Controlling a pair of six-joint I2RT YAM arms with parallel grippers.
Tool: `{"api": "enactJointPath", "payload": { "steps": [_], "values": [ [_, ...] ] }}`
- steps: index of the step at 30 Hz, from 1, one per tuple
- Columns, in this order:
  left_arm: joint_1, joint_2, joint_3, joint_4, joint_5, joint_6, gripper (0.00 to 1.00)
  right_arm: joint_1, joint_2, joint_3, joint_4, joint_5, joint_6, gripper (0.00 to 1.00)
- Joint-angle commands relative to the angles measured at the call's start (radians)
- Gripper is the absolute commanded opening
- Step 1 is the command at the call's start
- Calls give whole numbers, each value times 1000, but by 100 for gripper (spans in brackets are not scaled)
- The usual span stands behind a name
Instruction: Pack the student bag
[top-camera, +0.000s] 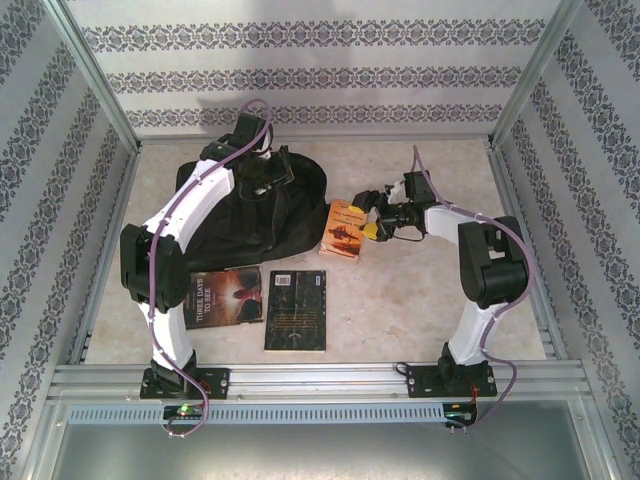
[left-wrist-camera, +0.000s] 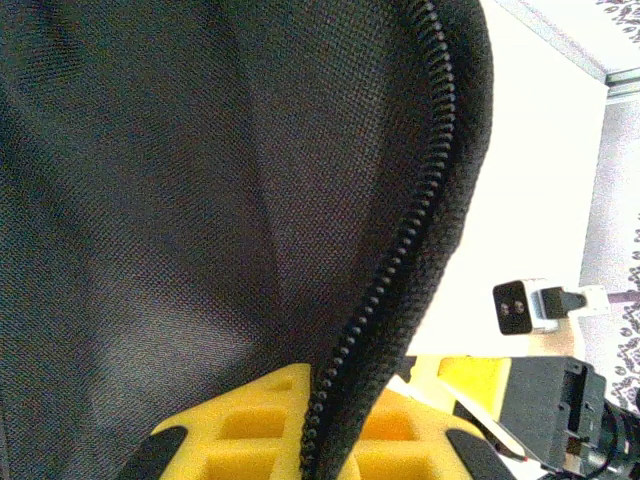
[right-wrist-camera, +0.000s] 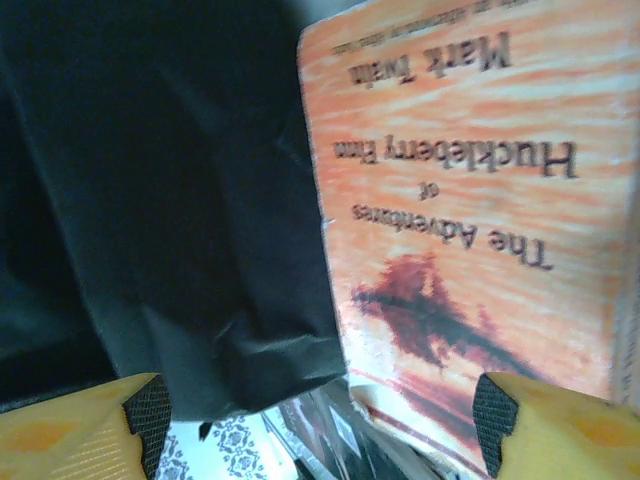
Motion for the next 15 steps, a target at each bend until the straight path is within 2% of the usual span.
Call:
{"api": "enactJointPath", "payload": {
  "steps": [1, 5, 6, 9, 10, 13, 15],
  "values": [
    [-9, -16, -7, -21, 4, 14, 0, 2, -43, -5, -101, 56, -103, 79],
    [-9, -11, 11, -37, -10, 30, 1, 19, -13, 141, -485, 320, -341, 80],
    [-9, -9, 20, -44, -15, 37, 6, 26, 2, 171, -544, 368, -378, 80],
    [-10, -5, 66, -81, -57, 72, 11, 29, 7, 186, -604, 481, -394, 79],
    [-15, 6, 109, -131, -89, 98, 15, 29, 2, 182, -601, 495, -389, 78],
    [-94, 58, 288, -267, -225, 242, 42, 25, -17, 188, -621, 565, -369, 77],
    [-149, 63, 306, -253, -226, 245, 54, 15, -31, 195, -645, 610, -356, 76]
  ]
}}
